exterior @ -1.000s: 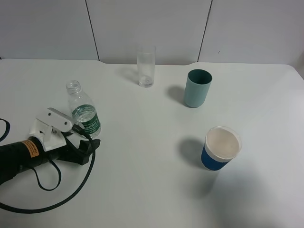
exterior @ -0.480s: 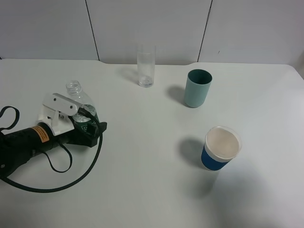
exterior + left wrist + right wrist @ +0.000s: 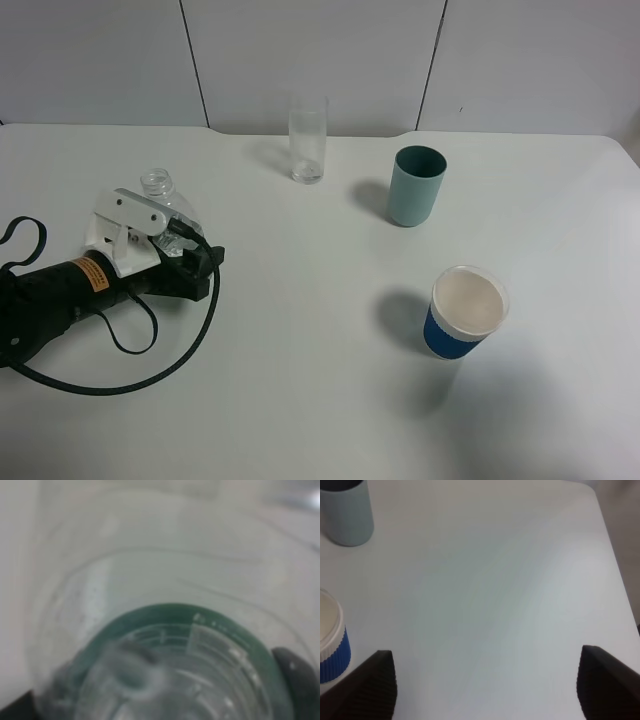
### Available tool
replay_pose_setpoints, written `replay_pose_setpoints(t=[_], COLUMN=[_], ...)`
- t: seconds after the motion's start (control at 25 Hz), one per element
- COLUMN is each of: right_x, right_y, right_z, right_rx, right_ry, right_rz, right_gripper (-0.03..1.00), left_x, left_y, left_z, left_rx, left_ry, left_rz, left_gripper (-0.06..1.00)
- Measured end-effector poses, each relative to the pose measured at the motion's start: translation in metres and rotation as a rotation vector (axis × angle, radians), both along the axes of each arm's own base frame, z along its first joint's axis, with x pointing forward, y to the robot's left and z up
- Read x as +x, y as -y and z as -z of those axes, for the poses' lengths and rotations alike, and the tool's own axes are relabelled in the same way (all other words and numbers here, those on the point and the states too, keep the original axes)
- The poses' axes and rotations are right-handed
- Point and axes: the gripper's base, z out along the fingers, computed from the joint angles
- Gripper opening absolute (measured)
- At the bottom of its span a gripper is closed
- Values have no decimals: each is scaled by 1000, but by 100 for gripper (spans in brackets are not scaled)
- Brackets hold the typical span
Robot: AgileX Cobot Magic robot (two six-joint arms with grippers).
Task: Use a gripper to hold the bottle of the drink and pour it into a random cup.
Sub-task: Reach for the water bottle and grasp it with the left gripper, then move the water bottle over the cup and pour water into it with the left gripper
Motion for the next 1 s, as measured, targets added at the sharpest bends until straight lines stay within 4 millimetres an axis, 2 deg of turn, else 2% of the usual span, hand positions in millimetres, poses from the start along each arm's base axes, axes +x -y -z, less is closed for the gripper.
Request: replay_pose_setpoints(t=[0.2,0.76,1.0], right_x=[0,0,0], right_y=[0,0,0], right_z=[0,0,0], right_rx=[0,0,0], right_ry=[0,0,0], right_rz=[0,0,0], right_gripper=[74,74,74], left_x=[0,0,1], left_y=[0,0,1], left_z=[2,0,-15], left_rx=[-1,-34,-123], left_ry=[-1,-15,-11], left_rz=[0,-14,-46], left_gripper=[54,54,54])
